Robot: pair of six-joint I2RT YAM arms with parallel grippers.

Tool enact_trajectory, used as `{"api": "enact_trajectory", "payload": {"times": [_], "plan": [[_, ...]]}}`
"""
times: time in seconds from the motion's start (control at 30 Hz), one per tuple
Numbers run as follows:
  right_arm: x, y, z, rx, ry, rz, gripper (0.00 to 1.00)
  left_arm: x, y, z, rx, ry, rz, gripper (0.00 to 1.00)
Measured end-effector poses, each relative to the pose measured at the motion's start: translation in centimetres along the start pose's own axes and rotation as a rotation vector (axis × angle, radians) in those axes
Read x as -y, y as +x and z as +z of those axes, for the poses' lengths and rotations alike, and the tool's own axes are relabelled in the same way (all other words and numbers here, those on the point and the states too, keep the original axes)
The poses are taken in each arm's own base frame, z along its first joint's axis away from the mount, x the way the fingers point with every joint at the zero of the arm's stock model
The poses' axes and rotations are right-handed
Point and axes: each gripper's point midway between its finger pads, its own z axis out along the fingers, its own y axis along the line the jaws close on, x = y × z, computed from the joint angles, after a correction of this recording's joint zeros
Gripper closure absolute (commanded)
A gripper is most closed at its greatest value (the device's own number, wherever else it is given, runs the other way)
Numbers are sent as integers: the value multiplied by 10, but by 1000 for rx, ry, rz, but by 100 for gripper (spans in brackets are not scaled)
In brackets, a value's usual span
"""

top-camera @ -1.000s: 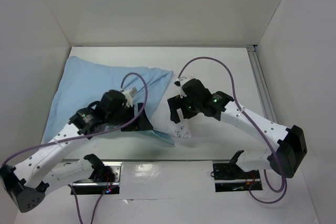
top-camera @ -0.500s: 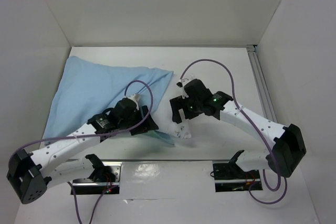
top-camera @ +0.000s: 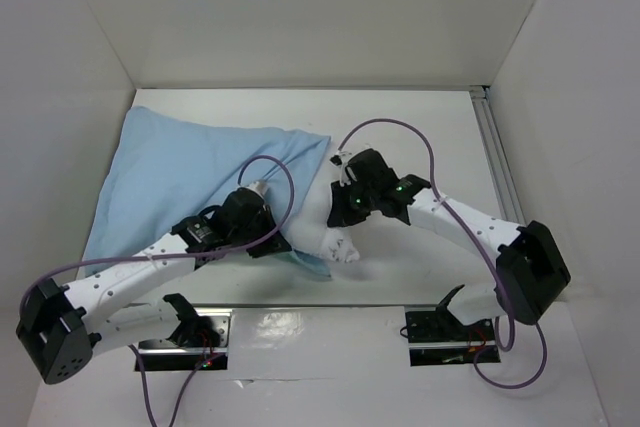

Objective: Put the pillow into the pillowcase

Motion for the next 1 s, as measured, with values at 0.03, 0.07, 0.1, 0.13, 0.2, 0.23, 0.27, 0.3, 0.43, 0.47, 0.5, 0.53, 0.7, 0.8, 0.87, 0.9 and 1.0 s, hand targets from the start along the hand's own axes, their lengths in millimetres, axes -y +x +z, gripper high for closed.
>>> {"api": "enact_trajectory", "payload": {"times": [0.03, 0.07, 0.1, 0.13, 0.2, 0.23, 0.27, 0.3, 0.43, 0.47, 0.5, 0.53, 0.7, 0.8, 0.87, 0.9, 1.0], "plan": [[-3, 0, 5, -6, -20, 8, 100, 1, 0, -1, -5, 3, 5, 100], [-5, -1, 9, -7, -39, 15, 100, 3, 0, -2, -11, 8, 20, 100], [-6, -3, 13, -9, -49, 21, 100, 7, -1, -4, -17, 11, 30, 100], [-6, -7, 17, -19, -57, 35, 100, 14, -5, -5, -24, 10, 48, 100], [-5, -29, 24, -10, -74, 54, 100, 32, -21, -5, -25, 22, 82, 100], [0, -53, 25, 13, -78, 74, 100, 43, -34, -5, -23, 26, 95, 100], [5, -75, 25, 49, -77, 84, 100, 62, -53, -5, -11, 49, 116, 100], [15, -107, 22, 100, -80, 110, 100, 81, -73, -7, -11, 71, 128, 100], [51, -246, -26, 409, -122, 135, 100, 178, -179, -32, 144, 282, 208, 100], [57, -265, -42, 466, -119, 130, 100, 204, -198, -44, 177, 349, 240, 100], [61, -278, -56, 513, -114, 122, 100, 223, -211, -55, 207, 406, 265, 100], [60, -286, -69, 552, -109, 109, 100, 239, -217, -65, 224, 463, 289, 100], [23, -234, -64, 585, -186, 90, 100, 243, -161, -54, 76, 570, 310, 100], [8, -154, -12, 453, -271, 177, 100, 207, -83, -6, -139, 531, 243, 100], [15, -84, 27, 299, -277, 286, 100, 174, -31, 23, -290, 451, 200, 85], [17, -56, 38, 234, -280, 328, 100, 164, -12, 29, -345, 422, 191, 68], [9, -12, 41, 148, -300, 386, 100, 168, 8, 26, -409, 417, 212, 18]]}}
